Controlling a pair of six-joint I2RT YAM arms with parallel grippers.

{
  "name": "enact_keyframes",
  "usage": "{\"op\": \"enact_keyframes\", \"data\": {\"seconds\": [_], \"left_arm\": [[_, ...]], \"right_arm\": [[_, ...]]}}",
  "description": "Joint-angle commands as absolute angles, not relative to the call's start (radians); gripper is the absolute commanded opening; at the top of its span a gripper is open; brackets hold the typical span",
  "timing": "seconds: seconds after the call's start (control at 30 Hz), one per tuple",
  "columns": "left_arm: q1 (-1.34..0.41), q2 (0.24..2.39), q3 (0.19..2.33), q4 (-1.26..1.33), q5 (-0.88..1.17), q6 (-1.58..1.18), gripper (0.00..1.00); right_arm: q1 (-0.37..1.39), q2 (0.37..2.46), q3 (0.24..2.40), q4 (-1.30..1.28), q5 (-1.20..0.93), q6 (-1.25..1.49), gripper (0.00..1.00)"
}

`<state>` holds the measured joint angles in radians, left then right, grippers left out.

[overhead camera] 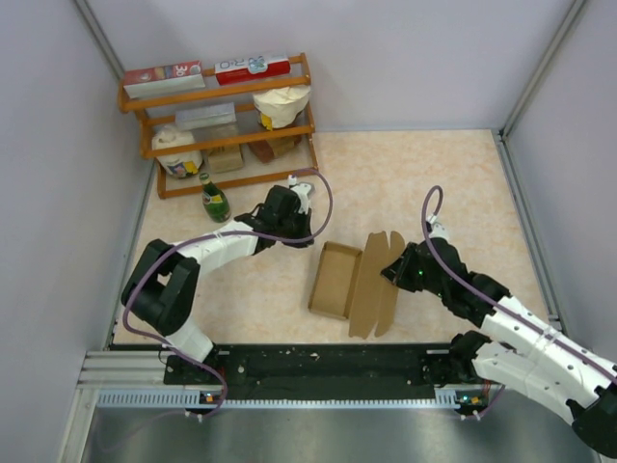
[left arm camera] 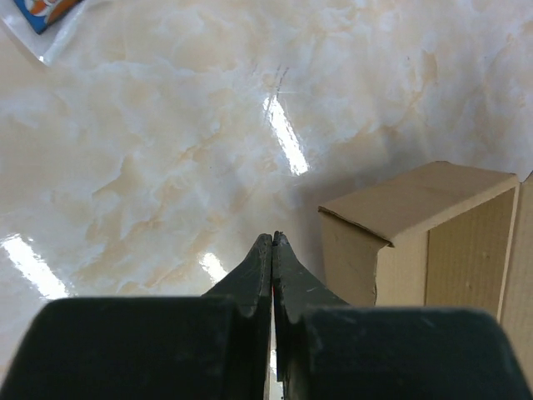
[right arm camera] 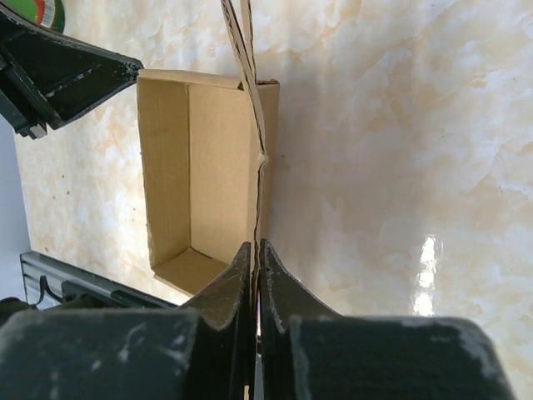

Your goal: Fold the paper box

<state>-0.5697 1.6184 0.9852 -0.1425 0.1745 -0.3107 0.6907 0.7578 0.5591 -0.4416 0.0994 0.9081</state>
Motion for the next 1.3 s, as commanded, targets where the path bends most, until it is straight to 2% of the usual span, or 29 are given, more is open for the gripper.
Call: {"op": "enact_keyframes", "data": {"seconds": [0.0, 0.9, 1.13, 1.27], "left_arm": [[-0.568, 1.625, 0.985, -0.100, 0.253, -0.299, 0.00], [-0.600, 1.671, 0.977, -0.061, 0.333, -0.328, 0.00], [-0.589, 1.660, 0.989, -0.097, 0.249, -0.339, 0.00], [-0.516, 1.634, 0.996, -0.101, 0.222, -0.350, 0.03]], "right_arm": [[0.683, 0.773, 0.621, -0.422, 0.107, 0.887, 0.00], [0.683, 0.891, 0.617, -0.265, 0.006, 0.891, 0.00], [0.683, 0.864, 0.609, -0.279, 0.026, 0.891, 0.00], [0.683, 0.831, 0.614, -0.334, 0.074, 0.876, 0.00]]}}
